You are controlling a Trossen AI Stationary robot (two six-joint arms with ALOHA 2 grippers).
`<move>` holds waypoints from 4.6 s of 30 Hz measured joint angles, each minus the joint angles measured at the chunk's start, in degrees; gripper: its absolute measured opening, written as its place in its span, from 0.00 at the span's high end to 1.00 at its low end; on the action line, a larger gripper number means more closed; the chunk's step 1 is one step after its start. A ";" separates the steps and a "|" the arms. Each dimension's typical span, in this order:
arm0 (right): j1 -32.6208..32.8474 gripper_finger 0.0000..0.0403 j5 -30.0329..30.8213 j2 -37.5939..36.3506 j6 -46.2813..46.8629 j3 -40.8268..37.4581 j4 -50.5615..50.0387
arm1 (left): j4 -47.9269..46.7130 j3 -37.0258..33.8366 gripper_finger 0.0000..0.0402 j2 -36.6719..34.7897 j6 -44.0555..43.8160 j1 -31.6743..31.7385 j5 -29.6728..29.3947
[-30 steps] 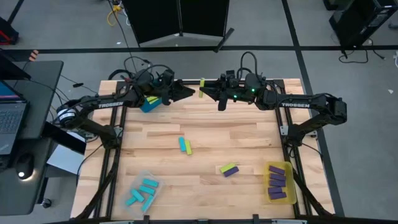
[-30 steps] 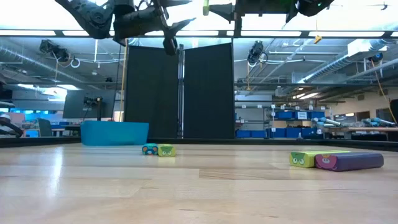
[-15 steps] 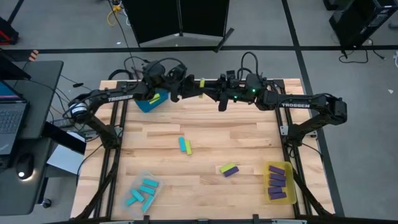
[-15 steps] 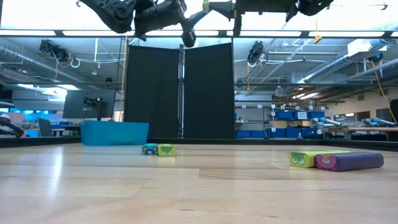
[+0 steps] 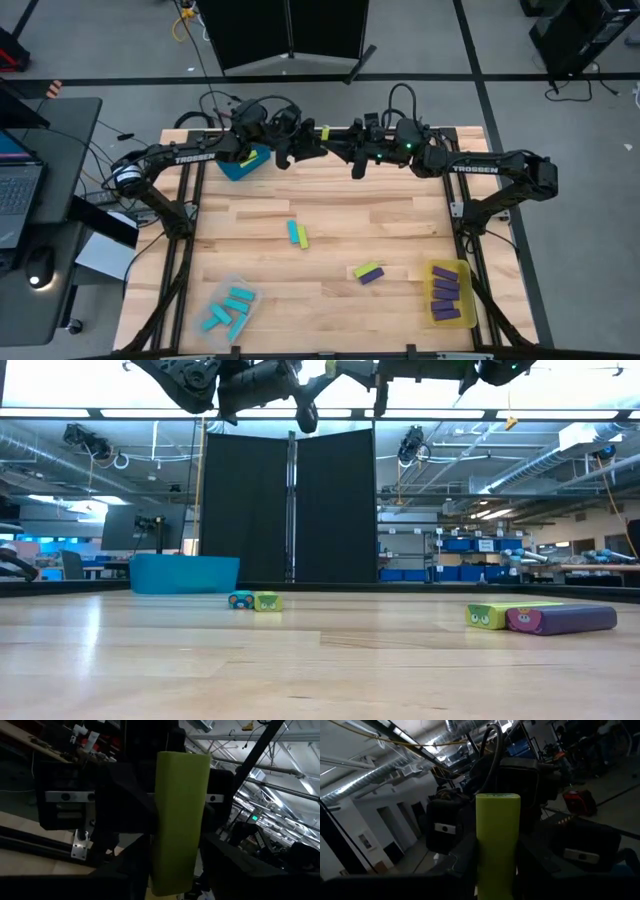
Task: Sort blocks
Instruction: Put the green block into the blue bin, then adjust the blue block
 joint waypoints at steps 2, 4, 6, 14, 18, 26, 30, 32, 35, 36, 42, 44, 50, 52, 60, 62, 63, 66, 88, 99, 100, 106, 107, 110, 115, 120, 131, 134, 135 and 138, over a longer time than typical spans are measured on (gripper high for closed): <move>0.02 0.71 -0.02 0.01 0.02 0.00 0.02 | -0.01 0.00 0.63 0.00 0.69 -0.03 -0.03; 0.02 0.71 -0.02 0.02 0.19 0.00 0.06 | 0.32 0.00 0.70 0.00 2.51 -0.03 0.35; 0.02 0.71 -0.04 0.01 -0.02 0.00 0.15 | 0.24 0.23 0.71 0.00 3.67 -0.08 1.14; -0.56 0.67 -0.11 0.00 -0.22 0.02 1.21 | -4.77 2.90 0.71 0.01 7.77 0.37 2.29; -2.19 0.49 -0.03 0.02 2.34 0.55 0.98 | -9.28 5.12 0.71 0.00 11.15 1.84 3.39; -4.84 0.42 -0.70 0.01 -0.40 5.29 -0.77 | -20.66 11.46 0.71 -0.08 17.98 4.01 4.59; -5.69 0.50 -0.38 -0.83 -4.06 9.26 -10.10 | -33.92 14.68 0.71 -1.82 26.76 5.58 3.88; -5.73 0.57 1.09 -1.42 -7.61 11.03 -16.75 | -42.58 16.13 0.71 -3.63 32.32 6.42 2.50; -5.77 0.69 2.27 -2.64 -11.84 12.58 -24.36 | -55.75 17.46 0.71 -6.71 39.56 7.96 -0.85; -5.77 0.73 2.36 -3.12 -12.63 12.73 -25.82 | -59.68 17.57 0.71 -7.72 41.44 8.52 -2.42; -5.97 0.97 2.37 -4.76 -14.91 12.81 -31.82 | -84.27 17.66 0.71 -12.34 49.15 12.47 -14.30; -5.97 0.97 2.58 -4.76 -15.26 12.81 -33.05 | -91.53 17.66 0.71 -12.29 51.53 13.72 -19.64; -5.94 0.95 2.58 -3.95 -15.35 12.81 -34.39 | -103.22 16.14 0.71 -8.73 56.97 19.52 -30.22; -5.72 0.97 2.60 -3.76 -15.59 12.81 -34.08 | -103.76 15.34 0.71 -6.79 57.99 21.64 -30.04; -4.74 0.97 2.63 -3.76 -15.67 12.81 -33.96 | -101.21 11.41 0.71 3.26 62.81 28.02 -30.43; -4.29 0.97 2.64 -3.76 -15.67 12.81 -34.00 | -100.95 10.29 0.71 5.47 63.67 28.70 -32.56; -4.04 0.98 2.63 -3.76 -15.67 12.81 -34.06 | -99.42 10.00 0.71 6.38 63.84 28.80 -33.55; -3.48 0.98 2.63 -3.76 -15.67 12.81 -34.05 | -97.67 9.81 0.71 8.30 63.84 29.64 -34.25; -1.84 0.98 3.24 -3.76 -15.02 12.81 -34.05 | -98.20 9.70 0.58 16.39 63.12 29.83 -41.66; -1.81 0.98 3.24 -3.76 -14.99 12.81 -34.03 | -98.32 9.70 0.54 10.90 61.43 29.49 -40.95; -1.77 0.98 3.24 -3.76 -14.99 12.81 -34.03 | -98.47 9.70 0.56 9.36 60.78 29.30 -39.88; -1.51 0.97 3.24 -3.76 -16.14 12.79 -34.78 | -101.28 9.71 0.63 -0.97 58.10 25.47 -27.05; -1.51 0.97 3.24 -3.76 -16.37 12.79 -35.06 | -101.43 9.73 0.64 -2.73 58.33 24.39 -25.04; -1.51 0.96 3.24 -3.76 -16.99 12.76 -35.23 | -101.48 9.73 0.66 -7.20 60.98 20.69 -22.04; -1.53 0.96 3.23 -3.76 -16.98 12.76 -35.23 | -101.85 9.73 0.68 -10.87 65.45 13.33 -20.09; -1.53 0.96 2.32 -3.76 -15.63 12.76 -35.25 | -101.21 9.73 0.71 -10.56 67.45 5.72 -18.90; -0.59 0.96 -0.86 -3.76 -13.52 12.76 -37.27 | -81.66 -2.78 0.98 -7.41 63.42 -4.42 -12.57; -0.59 0.96 -1.70 -3.76 -13.55 12.76 -38.40 | -74.03 -8.57 0.98 -7.41 58.27 -5.57 -12.27; -0.61 0.97 -2.15 -3.76 -13.55 12.76 -38.77 | -71.37 -10.04 0.98 -7.41 56.75 -6.21 -12.29; -0.61 0.97 -2.45 -3.76 -13.78 12.76 -39.17 | -62.93 -13.74 0.99 -7.41 52.53 -8.44 -13.03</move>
